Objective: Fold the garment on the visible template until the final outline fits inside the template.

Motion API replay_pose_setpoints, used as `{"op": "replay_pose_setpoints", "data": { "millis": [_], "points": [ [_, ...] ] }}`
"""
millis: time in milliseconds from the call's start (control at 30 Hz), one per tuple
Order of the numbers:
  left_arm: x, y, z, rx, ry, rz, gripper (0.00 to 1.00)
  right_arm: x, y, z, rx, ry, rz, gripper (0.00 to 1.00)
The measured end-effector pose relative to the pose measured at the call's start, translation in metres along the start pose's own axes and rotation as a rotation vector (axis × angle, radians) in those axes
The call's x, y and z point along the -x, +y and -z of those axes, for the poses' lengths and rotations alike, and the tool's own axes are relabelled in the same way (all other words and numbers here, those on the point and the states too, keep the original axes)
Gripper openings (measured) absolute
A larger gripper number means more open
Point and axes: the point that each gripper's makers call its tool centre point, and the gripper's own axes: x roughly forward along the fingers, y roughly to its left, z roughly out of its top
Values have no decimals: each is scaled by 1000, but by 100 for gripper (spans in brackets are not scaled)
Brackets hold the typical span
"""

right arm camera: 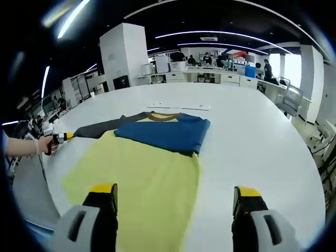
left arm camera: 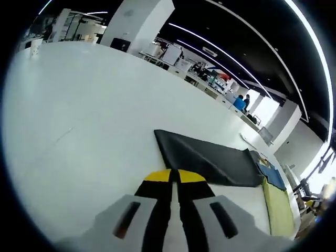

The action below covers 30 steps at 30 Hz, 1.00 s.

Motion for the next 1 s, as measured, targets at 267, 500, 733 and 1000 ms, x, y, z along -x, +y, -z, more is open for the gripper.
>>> {"op": "replay_pose_setpoints", "data": {
  "millis": [267,500,733,1000],
  "points": [
    [-1,-36,-26,93,-47,121,0,5,-2,2,0,-1,-7,91],
    [-8,-77,-49,78,-84,217,0,11,-4,-1,4,-14,-30,90],
    [-15,-138,-63,45,-101,320,0,19,-21,1,2,-15,-33,90],
    [-35,-210,-51,15,-66,409,0,27,-48,6,-32,-31,-35,89]
  ]
}}
